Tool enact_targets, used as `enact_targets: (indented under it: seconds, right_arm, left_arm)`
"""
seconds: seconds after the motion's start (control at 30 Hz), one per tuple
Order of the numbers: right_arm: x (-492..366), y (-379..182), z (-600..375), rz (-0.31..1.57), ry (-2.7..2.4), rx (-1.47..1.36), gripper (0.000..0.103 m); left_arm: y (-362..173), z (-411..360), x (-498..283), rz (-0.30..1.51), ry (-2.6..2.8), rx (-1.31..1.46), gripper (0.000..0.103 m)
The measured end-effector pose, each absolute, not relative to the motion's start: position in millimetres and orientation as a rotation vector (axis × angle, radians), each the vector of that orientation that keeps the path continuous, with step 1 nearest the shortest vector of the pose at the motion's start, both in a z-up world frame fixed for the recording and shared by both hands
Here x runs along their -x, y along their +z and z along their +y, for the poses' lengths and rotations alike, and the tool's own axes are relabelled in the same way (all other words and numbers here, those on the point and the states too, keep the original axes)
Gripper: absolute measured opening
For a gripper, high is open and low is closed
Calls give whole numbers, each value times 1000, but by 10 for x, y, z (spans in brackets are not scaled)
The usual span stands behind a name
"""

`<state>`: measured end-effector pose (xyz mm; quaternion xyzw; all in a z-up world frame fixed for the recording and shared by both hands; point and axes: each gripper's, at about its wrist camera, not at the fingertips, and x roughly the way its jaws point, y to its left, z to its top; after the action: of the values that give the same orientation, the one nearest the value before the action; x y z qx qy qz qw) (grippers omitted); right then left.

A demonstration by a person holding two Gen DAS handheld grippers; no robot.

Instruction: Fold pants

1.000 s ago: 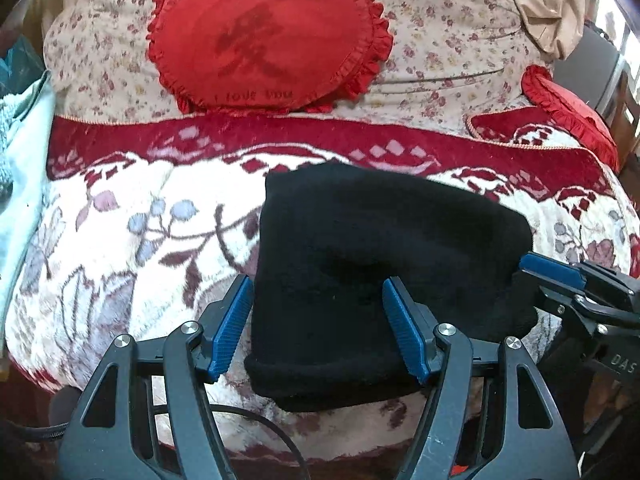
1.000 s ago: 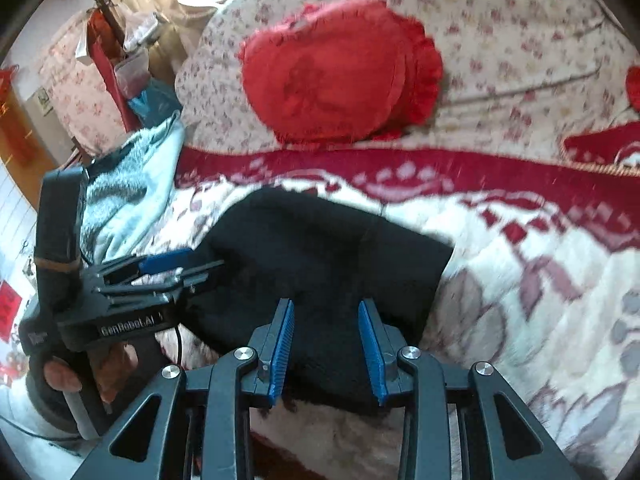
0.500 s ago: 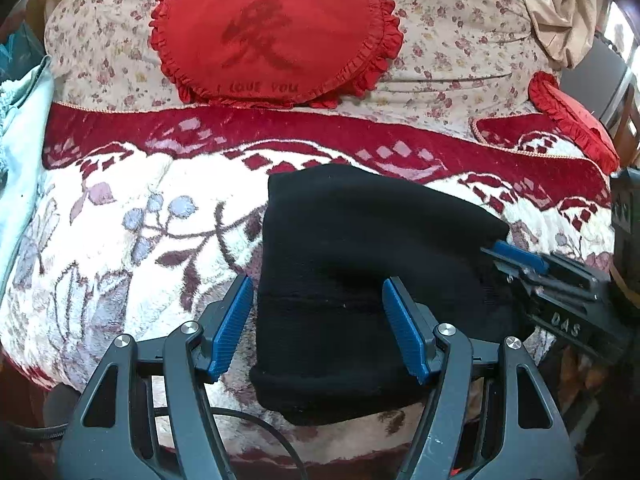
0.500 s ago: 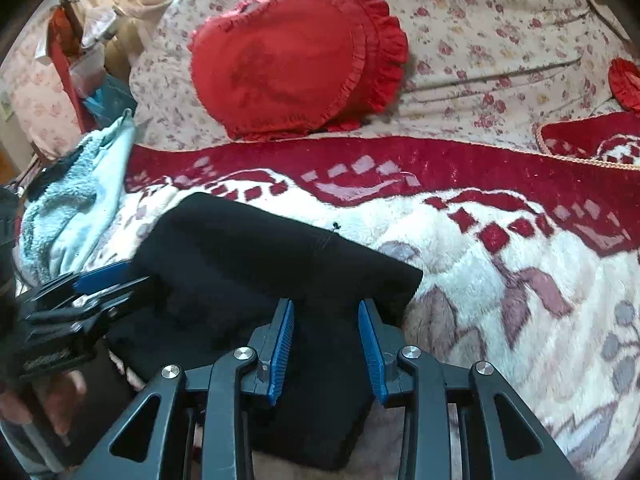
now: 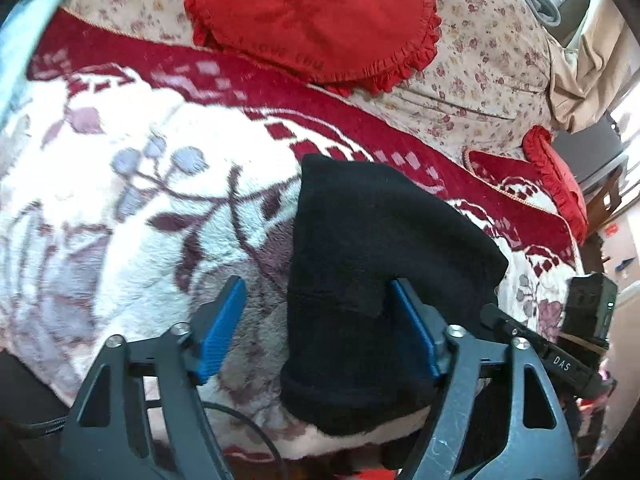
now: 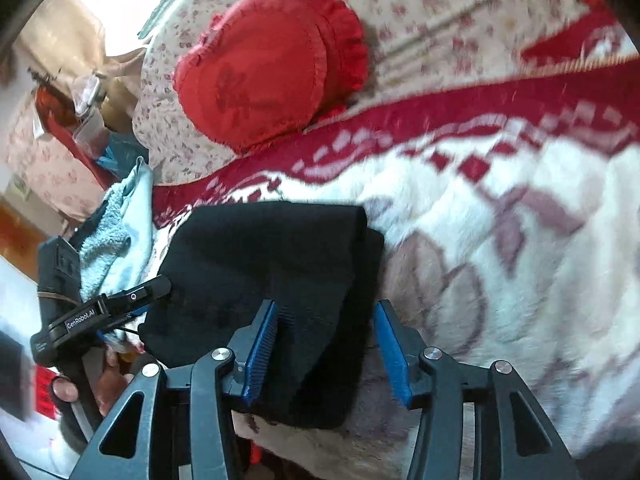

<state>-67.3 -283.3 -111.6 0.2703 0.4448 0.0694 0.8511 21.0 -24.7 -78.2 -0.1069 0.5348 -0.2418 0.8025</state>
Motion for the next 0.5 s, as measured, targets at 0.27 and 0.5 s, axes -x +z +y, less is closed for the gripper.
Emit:
enact_targets:
  seconds: [0.27, 0.5]
  right_arm:
    - [567, -1261, -2840, 896, 200, -625, 64]
    - [463, -852, -2712, 836, 208, -489, 41]
  left_arm:
    - [-948, -412, -231, 1140, -586, 255, 95]
    - [-602, -630, -215, 1064, -640, 148, 54]
